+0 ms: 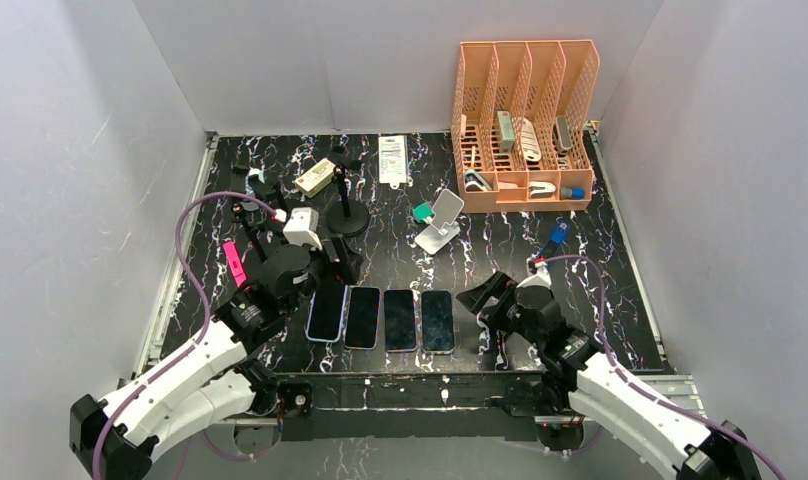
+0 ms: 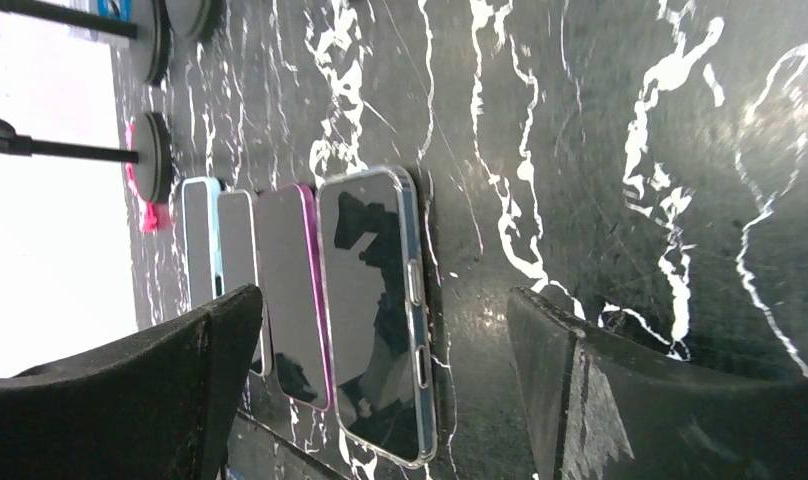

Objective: Remove the phone from the phone stand
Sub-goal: Place the phone at the center of the board, then reset both arms

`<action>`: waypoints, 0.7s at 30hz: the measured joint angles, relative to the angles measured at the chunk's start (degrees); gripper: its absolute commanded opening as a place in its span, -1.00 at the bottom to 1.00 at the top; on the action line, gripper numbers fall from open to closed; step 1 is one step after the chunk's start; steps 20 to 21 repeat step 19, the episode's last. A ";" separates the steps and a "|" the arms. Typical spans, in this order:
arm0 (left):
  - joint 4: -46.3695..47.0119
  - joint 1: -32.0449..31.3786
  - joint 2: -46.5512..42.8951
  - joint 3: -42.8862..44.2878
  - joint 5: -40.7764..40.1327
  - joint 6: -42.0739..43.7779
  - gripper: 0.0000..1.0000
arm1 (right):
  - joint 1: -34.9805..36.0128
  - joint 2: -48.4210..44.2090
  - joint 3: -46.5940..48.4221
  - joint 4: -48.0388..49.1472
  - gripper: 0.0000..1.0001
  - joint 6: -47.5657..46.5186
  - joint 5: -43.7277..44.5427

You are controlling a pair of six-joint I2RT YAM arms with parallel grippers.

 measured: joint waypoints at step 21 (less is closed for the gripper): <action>-5.70 0.00 0.66 3.43 -6.45 -1.53 0.60 | 0.17 10.05 37.92 -12.55 0.97 -33.33 11.80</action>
